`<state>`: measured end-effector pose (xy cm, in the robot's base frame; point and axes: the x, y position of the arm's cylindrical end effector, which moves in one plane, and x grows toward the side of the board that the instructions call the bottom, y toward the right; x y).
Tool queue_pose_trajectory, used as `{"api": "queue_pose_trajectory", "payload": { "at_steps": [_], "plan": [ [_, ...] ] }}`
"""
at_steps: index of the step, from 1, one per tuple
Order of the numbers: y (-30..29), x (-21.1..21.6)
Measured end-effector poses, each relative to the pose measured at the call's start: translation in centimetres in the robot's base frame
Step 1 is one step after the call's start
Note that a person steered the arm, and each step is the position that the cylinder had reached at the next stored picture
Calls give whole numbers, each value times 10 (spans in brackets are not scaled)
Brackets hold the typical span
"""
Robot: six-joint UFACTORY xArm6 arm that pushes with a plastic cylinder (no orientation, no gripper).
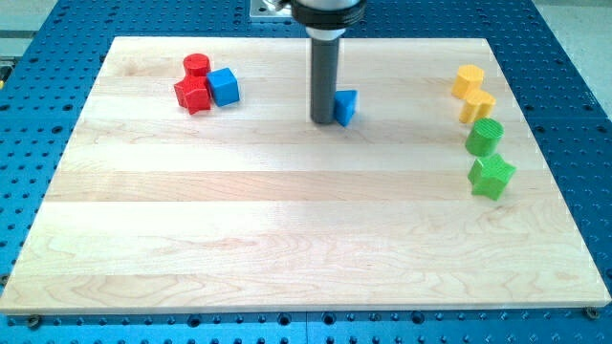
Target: Place the blue triangle diagonally top left to the yellow hexagon
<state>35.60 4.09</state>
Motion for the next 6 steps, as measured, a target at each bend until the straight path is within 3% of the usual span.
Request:
{"api": "queue_pose_trajectory", "payload": {
  "at_steps": [1,2,3,4,5,6],
  "plan": [
    [51,-22],
    [11,-14],
    [75,2],
    [93,1],
    [128,-40],
    [91,-73]
  ]
}}
